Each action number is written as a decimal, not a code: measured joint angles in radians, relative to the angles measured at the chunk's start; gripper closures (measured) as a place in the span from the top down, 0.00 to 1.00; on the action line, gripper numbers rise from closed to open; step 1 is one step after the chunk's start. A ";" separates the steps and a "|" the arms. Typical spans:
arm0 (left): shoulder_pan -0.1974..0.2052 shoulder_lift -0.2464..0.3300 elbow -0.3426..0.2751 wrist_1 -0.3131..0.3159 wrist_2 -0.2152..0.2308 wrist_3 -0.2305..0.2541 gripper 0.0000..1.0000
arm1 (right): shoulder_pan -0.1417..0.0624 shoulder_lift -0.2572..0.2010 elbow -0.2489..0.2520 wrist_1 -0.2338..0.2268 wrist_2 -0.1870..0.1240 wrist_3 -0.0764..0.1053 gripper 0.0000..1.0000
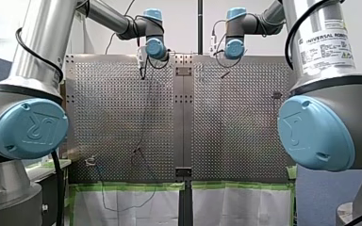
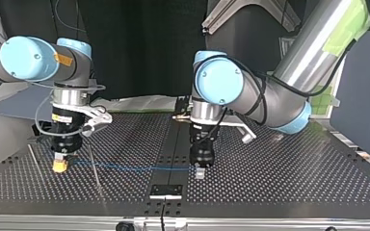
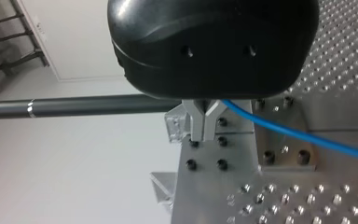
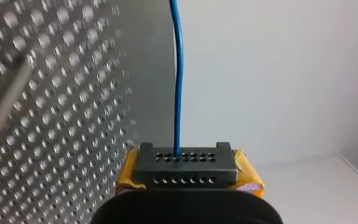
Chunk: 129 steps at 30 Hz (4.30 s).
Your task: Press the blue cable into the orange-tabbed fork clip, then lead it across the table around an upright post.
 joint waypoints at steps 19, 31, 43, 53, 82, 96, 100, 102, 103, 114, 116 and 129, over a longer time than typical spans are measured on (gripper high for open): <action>-0.057 -0.123 0.183 -0.112 0.043 -0.018 0.00 | -0.070 0.007 -0.002 -0.001 0.000 0.013 0.00; -0.105 -0.195 0.297 -0.174 0.044 -0.007 0.00 | -0.131 0.011 -0.015 -0.001 -0.027 0.018 0.00; -0.144 -0.269 0.420 -0.197 0.014 -0.006 0.00 | -0.191 0.051 -0.039 0.000 -0.102 0.034 0.00; -0.182 -0.342 0.510 -0.247 -0.014 -0.003 0.00 | -0.241 0.073 -0.047 0.001 -0.149 0.054 0.00; -0.213 -0.528 0.680 -0.245 -0.030 -0.030 0.00 | -0.277 0.108 0.009 -0.008 -0.167 0.069 0.00; -0.214 -0.529 0.587 -0.200 -0.028 -0.029 0.00 | -0.249 0.164 0.088 -0.055 -0.168 0.061 0.00; -0.214 -0.529 0.583 -0.198 -0.030 -0.030 0.00 | -0.239 0.191 0.102 -0.057 -0.169 0.053 0.00; -0.214 -0.529 0.582 -0.198 -0.031 -0.030 0.00 | -0.233 0.205 0.109 -0.060 -0.168 0.048 0.00; -0.214 -0.529 0.582 -0.198 -0.032 -0.030 0.00 | -0.231 0.210 0.112 -0.062 -0.167 0.047 0.00; -0.214 -0.529 0.581 -0.198 -0.059 -0.030 0.49 | -0.214 0.249 0.147 -0.114 -0.166 0.043 0.00; -0.214 -0.529 0.581 -0.199 -0.062 -0.030 0.60 | -0.213 0.256 0.148 -0.115 -0.165 0.042 0.00; -0.216 -0.529 0.581 -0.230 -0.114 -0.049 0.98 | -0.210 0.300 0.173 -0.168 -0.158 0.037 0.00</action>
